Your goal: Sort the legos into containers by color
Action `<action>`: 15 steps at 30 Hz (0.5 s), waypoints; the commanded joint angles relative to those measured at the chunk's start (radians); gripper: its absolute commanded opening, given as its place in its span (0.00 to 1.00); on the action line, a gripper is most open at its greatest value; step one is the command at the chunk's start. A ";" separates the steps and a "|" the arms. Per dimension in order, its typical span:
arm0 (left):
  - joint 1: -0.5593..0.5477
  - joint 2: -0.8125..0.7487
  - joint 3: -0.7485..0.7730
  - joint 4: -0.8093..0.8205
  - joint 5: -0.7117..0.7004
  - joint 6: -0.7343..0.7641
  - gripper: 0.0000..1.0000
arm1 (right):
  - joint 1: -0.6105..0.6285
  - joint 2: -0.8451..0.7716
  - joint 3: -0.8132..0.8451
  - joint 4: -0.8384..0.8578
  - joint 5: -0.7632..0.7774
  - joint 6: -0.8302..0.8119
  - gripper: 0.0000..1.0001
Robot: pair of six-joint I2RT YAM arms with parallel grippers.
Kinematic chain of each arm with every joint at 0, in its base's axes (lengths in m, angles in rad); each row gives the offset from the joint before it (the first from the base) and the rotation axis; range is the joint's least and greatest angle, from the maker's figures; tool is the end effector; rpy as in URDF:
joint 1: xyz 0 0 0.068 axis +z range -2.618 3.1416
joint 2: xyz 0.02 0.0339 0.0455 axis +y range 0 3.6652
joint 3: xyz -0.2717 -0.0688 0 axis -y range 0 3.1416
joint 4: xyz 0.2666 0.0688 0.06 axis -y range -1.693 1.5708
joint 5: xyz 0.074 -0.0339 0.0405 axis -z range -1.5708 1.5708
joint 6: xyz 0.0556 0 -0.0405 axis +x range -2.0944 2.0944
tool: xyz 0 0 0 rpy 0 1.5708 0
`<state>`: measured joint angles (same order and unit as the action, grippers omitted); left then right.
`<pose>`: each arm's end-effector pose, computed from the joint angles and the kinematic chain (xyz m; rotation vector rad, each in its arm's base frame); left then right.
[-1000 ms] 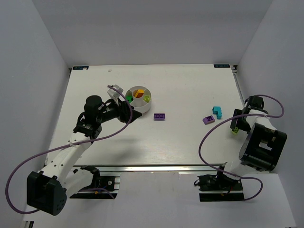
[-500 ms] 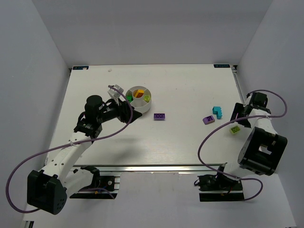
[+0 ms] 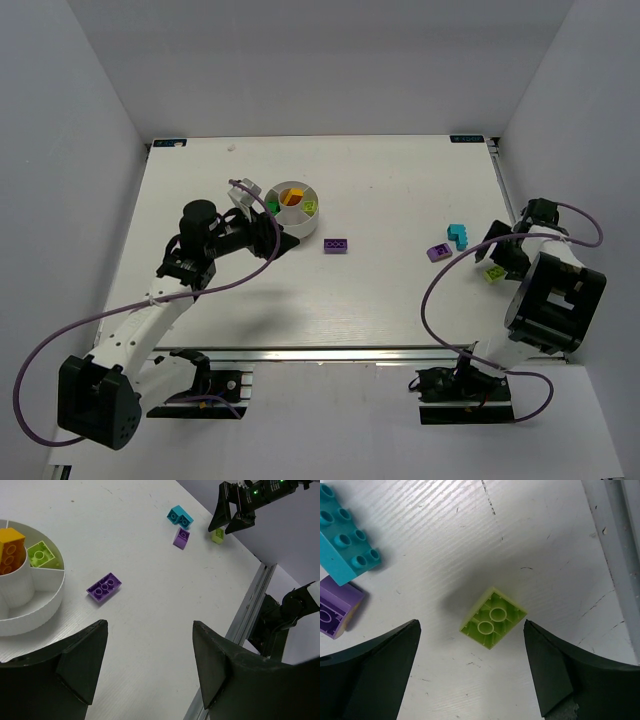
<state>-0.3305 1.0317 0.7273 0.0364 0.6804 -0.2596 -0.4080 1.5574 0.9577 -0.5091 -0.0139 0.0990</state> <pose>0.2401 -0.1194 0.2930 0.5606 1.8186 -1.0296 0.3014 -0.1295 0.1682 0.6684 2.5973 -0.0786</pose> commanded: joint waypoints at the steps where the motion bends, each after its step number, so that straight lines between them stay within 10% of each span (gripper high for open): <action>1: -0.004 0.004 -0.008 0.019 0.021 0.011 0.78 | -0.005 0.003 -0.019 0.046 0.009 0.071 0.89; 10: -0.004 0.011 -0.008 0.020 0.022 0.013 0.78 | -0.005 0.101 -0.013 0.084 0.086 0.097 0.84; 15: -0.004 0.016 -0.009 0.020 0.021 0.013 0.78 | -0.002 0.127 -0.002 0.086 0.058 0.097 0.65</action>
<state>-0.3305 1.0477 0.7261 0.0383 0.6819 -0.2592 -0.4084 1.6497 0.9436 -0.4377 0.0647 0.1768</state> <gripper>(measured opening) 0.782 0.674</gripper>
